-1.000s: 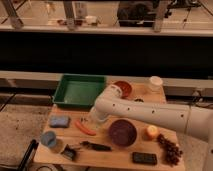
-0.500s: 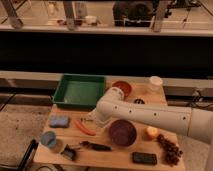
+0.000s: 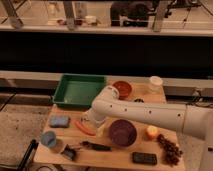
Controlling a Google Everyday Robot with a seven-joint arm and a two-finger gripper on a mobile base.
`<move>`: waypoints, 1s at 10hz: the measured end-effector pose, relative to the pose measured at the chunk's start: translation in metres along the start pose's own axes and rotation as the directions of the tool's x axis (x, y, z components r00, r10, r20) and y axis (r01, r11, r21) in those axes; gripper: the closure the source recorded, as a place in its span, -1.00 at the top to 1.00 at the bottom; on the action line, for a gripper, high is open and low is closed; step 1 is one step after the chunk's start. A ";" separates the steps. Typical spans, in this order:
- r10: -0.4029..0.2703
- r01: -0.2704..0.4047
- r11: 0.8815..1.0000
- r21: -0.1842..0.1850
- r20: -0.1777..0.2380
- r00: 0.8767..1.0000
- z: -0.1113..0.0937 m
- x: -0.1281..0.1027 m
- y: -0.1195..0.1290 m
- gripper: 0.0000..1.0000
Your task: Place pepper in red bowl
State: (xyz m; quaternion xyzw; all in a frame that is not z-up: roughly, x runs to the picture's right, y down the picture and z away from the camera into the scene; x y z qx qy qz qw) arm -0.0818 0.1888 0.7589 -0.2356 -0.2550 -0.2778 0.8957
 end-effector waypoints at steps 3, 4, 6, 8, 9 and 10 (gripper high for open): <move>0.019 -0.019 1.000 -0.008 0.031 0.999 0.018 -0.008 -0.003 0.60; 0.029 -0.029 1.000 -0.012 0.038 0.999 0.023 -0.008 -0.003 0.60; 0.063 -0.062 0.998 -0.016 0.060 0.996 0.036 -0.007 -0.006 0.60; 0.113 -0.113 0.994 -0.011 0.073 0.991 0.044 -0.001 -0.007 0.60; 0.133 -0.132 0.991 -0.010 0.080 0.988 0.048 0.000 -0.007 0.60; 0.147 -0.146 0.989 -0.009 0.089 0.985 0.052 0.000 -0.007 0.60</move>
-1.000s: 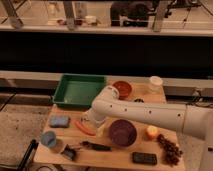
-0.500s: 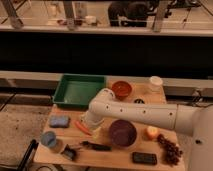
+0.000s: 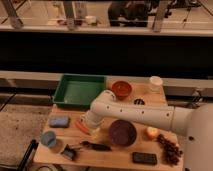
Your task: Place pepper in red bowl
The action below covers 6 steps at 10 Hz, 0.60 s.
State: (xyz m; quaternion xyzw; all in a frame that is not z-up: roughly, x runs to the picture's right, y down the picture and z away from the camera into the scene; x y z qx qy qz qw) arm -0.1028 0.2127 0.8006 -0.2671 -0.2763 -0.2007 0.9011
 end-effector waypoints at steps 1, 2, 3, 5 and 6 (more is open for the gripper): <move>0.011 -0.011 1.000 0.001 0.009 1.000 0.003 0.000 0.000 0.60; 0.024 -0.024 1.000 -0.001 0.023 0.999 0.007 0.000 -0.001 0.60; 0.027 -0.027 1.000 -0.004 0.037 0.999 0.010 0.000 -0.001 0.60; 0.027 -0.026 1.000 -0.012 0.069 0.997 0.016 -0.005 -0.001 0.60; 0.026 -0.025 1.000 -0.018 0.082 0.996 0.020 -0.006 -0.001 0.60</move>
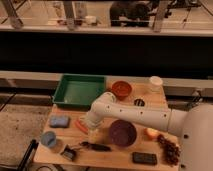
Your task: Place pepper in red bowl
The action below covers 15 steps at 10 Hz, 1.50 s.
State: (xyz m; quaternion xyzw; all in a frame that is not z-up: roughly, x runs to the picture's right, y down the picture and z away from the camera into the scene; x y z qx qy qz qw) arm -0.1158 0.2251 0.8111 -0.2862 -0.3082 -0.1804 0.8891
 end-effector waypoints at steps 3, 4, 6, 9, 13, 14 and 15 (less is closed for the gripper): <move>0.001 0.000 1.000 -0.019 0.034 0.999 0.012 0.000 0.001 0.60; 0.005 -0.004 1.000 -0.020 0.038 0.999 0.013 0.002 0.001 0.60; 0.017 -0.016 1.000 -0.014 0.035 0.999 0.010 0.011 0.003 0.60; 0.023 -0.024 1.000 0.004 0.013 1.000 0.002 0.022 0.003 0.43; 0.033 -0.033 0.999 0.010 0.011 0.999 -0.001 0.028 0.004 0.12; 0.041 -0.041 0.999 0.012 0.019 0.999 -0.001 0.028 0.004 0.12; 0.051 -0.052 0.998 0.018 0.024 0.998 -0.003 0.029 0.004 0.12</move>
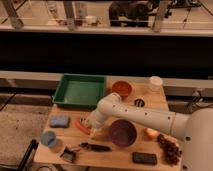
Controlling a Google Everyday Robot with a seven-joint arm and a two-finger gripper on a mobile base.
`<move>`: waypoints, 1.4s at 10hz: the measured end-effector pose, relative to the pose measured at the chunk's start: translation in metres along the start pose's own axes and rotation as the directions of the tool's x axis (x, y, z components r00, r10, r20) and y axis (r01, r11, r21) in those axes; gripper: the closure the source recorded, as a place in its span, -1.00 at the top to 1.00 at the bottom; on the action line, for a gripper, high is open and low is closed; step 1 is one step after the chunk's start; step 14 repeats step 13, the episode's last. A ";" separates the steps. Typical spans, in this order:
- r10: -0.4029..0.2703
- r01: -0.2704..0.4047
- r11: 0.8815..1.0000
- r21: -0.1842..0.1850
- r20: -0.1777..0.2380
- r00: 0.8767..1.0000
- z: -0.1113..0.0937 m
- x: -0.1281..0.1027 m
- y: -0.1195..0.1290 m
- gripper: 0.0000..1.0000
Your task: Place pepper in red bowl
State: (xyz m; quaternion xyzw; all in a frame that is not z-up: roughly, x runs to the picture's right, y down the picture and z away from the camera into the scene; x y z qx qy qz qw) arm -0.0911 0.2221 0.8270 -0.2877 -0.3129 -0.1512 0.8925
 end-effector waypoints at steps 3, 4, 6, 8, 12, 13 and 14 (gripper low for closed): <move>0.048 -0.049 0.999 0.017 0.032 0.998 -0.003 0.002 0.000 0.12; 0.056 -0.057 0.998 0.019 0.044 0.997 -0.002 0.003 0.001 0.06; 0.064 -0.065 0.998 0.020 0.062 0.996 -0.002 0.004 0.001 -0.10; 0.062 -0.064 0.998 0.015 0.078 0.995 0.000 0.004 0.001 -0.34; 0.062 -0.063 0.998 0.007 0.091 0.994 0.002 0.006 0.002 -1.00; 0.061 -0.062 0.998 0.007 0.091 0.994 0.002 0.006 0.002 -1.00; 0.061 -0.062 0.998 0.007 0.091 0.994 0.002 0.006 0.002 -1.00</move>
